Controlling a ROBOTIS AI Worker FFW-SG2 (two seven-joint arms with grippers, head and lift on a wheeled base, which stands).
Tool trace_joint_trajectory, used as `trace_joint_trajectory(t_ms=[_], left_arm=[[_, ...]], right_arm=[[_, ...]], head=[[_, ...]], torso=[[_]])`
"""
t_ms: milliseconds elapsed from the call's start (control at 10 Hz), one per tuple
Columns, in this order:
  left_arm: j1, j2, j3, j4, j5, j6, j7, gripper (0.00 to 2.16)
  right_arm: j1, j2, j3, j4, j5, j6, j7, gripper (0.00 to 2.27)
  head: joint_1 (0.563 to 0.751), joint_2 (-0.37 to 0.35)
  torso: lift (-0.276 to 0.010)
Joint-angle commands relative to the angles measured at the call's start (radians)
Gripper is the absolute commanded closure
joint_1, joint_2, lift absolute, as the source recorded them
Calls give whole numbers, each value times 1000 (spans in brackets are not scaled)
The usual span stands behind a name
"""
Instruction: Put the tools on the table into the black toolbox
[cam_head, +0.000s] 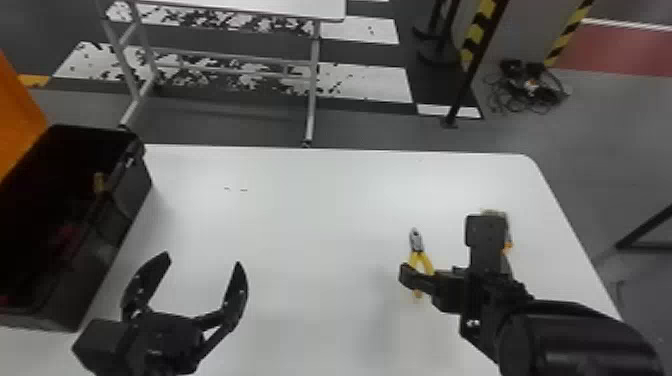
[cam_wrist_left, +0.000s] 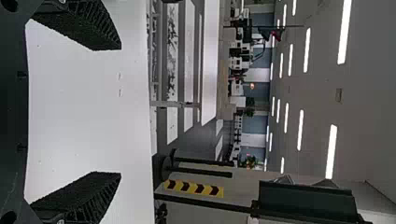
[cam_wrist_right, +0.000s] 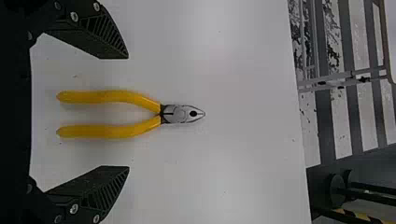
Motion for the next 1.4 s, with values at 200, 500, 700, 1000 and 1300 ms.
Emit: trace_joint_trajectory(t_ms=[200, 500, 700, 1000, 1300], left_arm=[[-2, 5, 0, 2, 3, 4, 0, 22], [-3, 13, 0, 4, 8, 7, 0, 22], [-6, 13, 0, 7, 9, 7, 0, 22], [-8, 16, -2, 10, 20, 7, -1, 22], [-8, 17, -2, 10, 20, 10, -1, 22]], right_arm=[[-47, 1, 3, 45, 10, 53, 1, 174], [-67, 1, 3, 82, 10, 62, 1, 178], [-70, 1, 7, 87, 15, 62, 6, 353], [-73, 1, 6, 90, 21, 90, 10, 1231], [-82, 1, -3, 91, 76, 175, 69, 2236]], head=[[695, -102], [695, -100], [695, -98], [695, -94], [695, -100]], torso=[[-75], [-75], [-75], [-75], [-75]])
